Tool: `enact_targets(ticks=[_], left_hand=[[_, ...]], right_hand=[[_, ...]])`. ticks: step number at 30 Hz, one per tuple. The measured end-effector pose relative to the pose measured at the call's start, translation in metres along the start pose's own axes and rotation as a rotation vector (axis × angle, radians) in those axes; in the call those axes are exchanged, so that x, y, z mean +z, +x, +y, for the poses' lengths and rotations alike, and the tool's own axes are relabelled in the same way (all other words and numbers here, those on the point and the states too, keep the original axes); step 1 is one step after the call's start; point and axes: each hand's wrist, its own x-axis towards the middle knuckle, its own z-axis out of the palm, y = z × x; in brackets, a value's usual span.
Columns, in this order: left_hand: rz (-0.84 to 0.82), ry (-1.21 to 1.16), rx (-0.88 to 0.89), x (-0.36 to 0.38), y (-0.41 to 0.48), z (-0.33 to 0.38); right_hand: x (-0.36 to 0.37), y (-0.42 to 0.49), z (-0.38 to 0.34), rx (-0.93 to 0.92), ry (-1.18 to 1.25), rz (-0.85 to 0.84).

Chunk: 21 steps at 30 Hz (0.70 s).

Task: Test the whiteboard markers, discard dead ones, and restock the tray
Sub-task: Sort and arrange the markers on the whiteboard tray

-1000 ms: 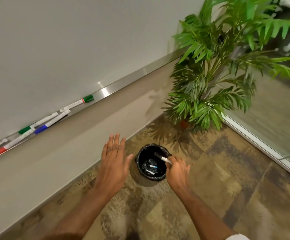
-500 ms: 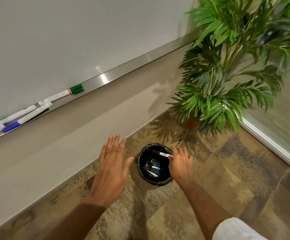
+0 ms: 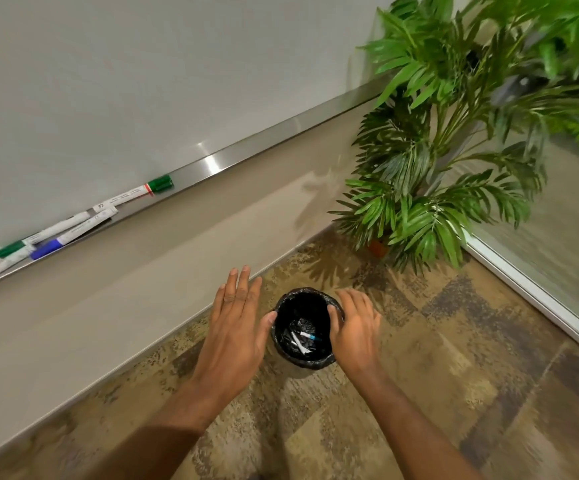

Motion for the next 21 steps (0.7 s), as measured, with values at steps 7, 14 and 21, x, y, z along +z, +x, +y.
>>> enact_targets(ticks=[7,14,21], left_hand=[[0.053,-0.022,-0.028,-0.054,-0.022,0.032],[0.217,0.018,-0.093,-0.134,-0.064,0.062],[0.366,0.093,-0.153,-0.234,-0.12,0.061]], right_hand=[[-0.065,-0.031,-0.048,-0.123,0.111,0.076],[-0.14,-0.067,-0.127,-0.321,0.227,0.152],[-0.199,-0.11,-0.223,-0.501,0.313,0.11]])
